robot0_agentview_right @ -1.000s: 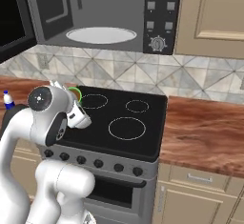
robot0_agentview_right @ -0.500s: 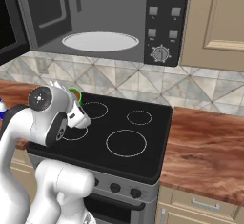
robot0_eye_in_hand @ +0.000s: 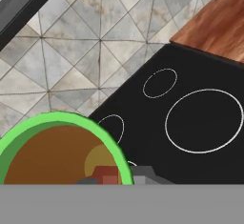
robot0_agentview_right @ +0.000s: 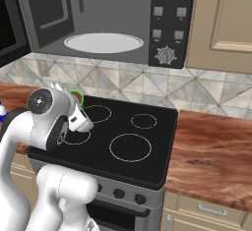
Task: Place the microwavable item in the microwave. Then, close the microwave door and press the start button.
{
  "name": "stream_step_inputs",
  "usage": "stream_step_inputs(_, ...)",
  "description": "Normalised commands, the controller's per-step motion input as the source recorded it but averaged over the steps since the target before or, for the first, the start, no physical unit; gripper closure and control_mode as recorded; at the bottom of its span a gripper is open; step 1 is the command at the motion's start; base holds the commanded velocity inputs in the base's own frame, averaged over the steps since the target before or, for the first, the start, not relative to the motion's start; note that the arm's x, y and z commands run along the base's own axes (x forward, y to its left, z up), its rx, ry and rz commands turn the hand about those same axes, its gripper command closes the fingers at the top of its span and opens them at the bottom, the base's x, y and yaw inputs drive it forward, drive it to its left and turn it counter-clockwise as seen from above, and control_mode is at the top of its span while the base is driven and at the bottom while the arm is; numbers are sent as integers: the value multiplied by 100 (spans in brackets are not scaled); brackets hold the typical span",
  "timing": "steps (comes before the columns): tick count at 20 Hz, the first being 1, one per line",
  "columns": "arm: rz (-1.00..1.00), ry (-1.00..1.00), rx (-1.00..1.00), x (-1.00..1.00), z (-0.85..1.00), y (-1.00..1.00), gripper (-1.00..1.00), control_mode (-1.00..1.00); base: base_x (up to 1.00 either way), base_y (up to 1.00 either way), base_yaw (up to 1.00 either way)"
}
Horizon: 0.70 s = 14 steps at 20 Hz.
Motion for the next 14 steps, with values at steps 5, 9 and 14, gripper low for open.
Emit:
stream_step_inputs(5, 0, 0, 0, 0, 0, 0, 100, 100, 16, -1, 0)
stream_step_inputs(9, 0, 0, 0, 0, -2, 0, 100, -100, 1, 0, 0)
stream_step_inputs(14, -7, -6, 0, 0, 17, -3, 100, -100, 0, 0, 0)
